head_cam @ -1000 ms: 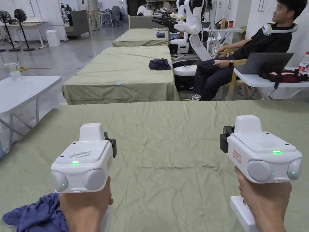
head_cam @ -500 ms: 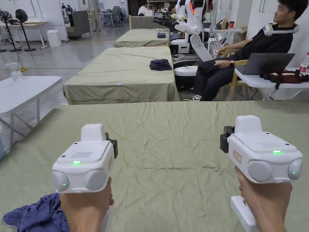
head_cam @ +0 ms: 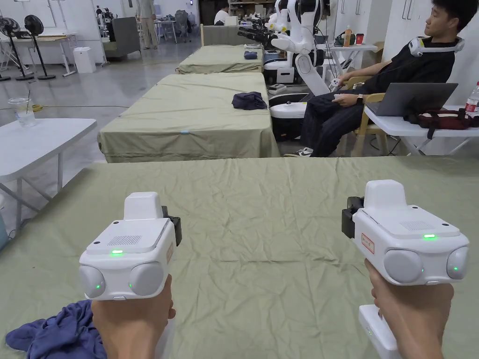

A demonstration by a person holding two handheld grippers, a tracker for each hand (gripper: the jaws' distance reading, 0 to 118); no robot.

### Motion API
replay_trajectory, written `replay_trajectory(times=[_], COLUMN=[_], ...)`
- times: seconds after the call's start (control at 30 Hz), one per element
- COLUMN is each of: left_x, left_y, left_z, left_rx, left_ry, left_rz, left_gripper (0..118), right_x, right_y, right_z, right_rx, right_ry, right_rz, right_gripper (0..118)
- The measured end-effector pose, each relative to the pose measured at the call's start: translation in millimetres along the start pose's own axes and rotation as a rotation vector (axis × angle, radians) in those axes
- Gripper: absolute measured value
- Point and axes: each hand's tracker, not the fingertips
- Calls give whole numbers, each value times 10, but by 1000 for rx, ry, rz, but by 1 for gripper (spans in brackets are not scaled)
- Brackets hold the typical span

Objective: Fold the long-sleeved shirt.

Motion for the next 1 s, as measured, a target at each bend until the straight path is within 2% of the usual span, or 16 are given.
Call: replay_trajectory(times=[1.0], left_x=[29], left_y=[-24], left_z=[-7], left_rx=[-15], left_ry=[-15], left_rz=[2], left_gripper=[0], right_x=[3], right_y=[-32], right_z=[-29], right_rx=[-10], right_ry=[-2], right_rz=[1], right_gripper=[2])
